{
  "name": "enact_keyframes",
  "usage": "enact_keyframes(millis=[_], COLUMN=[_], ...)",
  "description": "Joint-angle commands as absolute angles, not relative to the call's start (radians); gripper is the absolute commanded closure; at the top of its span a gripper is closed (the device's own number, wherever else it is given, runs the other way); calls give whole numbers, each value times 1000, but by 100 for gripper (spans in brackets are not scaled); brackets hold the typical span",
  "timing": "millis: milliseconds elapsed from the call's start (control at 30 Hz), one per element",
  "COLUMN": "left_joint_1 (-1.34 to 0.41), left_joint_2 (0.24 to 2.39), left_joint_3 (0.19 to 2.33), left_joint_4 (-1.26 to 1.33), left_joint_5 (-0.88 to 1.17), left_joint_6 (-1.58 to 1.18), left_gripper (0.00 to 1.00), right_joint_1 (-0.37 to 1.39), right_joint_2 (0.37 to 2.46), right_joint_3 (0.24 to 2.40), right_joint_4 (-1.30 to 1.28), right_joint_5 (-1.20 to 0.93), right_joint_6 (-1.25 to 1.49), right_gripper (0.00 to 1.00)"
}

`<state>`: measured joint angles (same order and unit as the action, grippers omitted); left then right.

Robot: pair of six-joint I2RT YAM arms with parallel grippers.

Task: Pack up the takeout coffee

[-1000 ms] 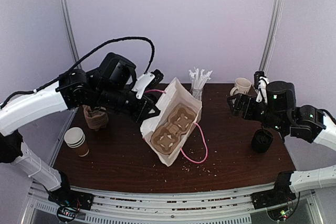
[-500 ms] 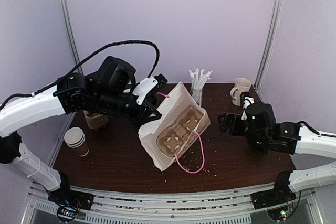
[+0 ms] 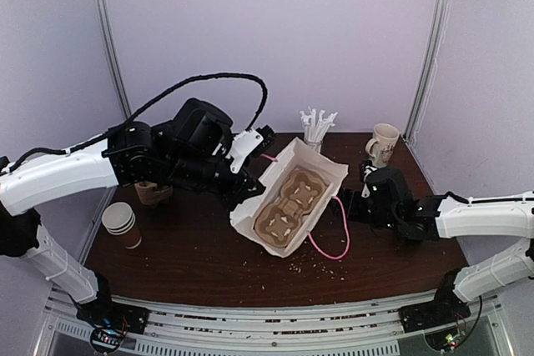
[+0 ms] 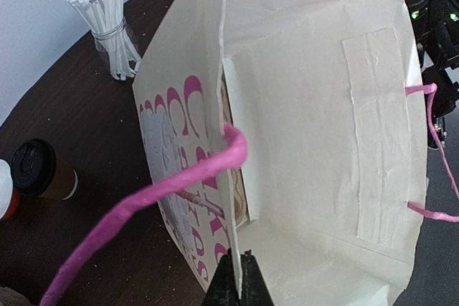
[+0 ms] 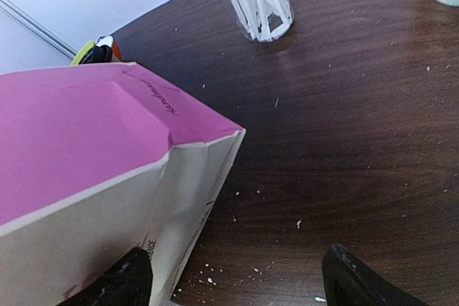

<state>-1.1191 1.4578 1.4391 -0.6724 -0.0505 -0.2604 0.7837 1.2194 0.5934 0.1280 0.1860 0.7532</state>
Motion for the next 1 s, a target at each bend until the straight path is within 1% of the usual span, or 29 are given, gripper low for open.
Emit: enact_keyframes(millis=[0, 333, 533, 667, 833, 967], left_joint_1=[-1131, -1156, -1158, -1149, -1045, -1017], left_joint_2=[1474, 1506, 1504, 1491, 1445, 1441], left_joint_3=[1458, 1479, 1477, 1476, 1460, 1504], left_joint_4=[-601, -581, -581, -604, -638, -701], left_joint_5=[-72, -54, -69, -169, -136, -132], left_joint_6=[-268, -275, -280, -325, -396, -390], left_gripper=[100, 100, 100, 100, 100, 100], right_joint_1=[759, 739, 736, 732, 719, 707], right_joint_2=[1282, 1404, 1424, 1408, 1345, 1283], right_joint_3=[587, 603, 613, 618, 630, 643], right_joint_4=[237, 402, 410, 360, 230, 131], right_joint_5=[66, -67, -80, -68, -31, -23], right_joint_6=[841, 896, 898, 880, 821, 774], right_gripper=[17, 20, 20, 19, 13, 10])
